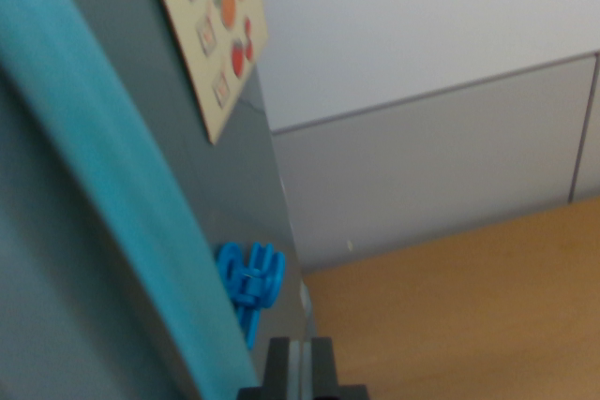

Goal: Close fridge door

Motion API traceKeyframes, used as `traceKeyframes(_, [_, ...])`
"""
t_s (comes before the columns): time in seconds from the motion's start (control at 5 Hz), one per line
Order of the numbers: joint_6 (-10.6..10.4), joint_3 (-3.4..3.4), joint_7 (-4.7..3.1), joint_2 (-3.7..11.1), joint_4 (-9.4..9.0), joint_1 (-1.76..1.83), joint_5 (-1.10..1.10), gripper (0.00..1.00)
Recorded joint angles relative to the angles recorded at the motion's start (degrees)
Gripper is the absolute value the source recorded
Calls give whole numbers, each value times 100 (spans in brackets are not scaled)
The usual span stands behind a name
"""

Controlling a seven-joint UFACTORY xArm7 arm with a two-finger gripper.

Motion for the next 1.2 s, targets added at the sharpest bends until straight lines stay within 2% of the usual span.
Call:
traceKeyframes(0.2, [-1, 11, 0, 334, 141, 0, 0, 100])
traceKeyframes(0.4, [-1, 11, 0, 334, 141, 0, 0, 100])
traceKeyframes(0.6, [-2, 73, 0, 611, 274, 1, 0, 100])
traceKeyframes(0.8, [-2, 73, 0, 611, 274, 1, 0, 100])
traceKeyframes(1.0, [-3, 237, 0, 826, 385, 2, 0, 100])
traceKeyframes(1.2, [-3, 237, 0, 826, 385, 2, 0, 100])
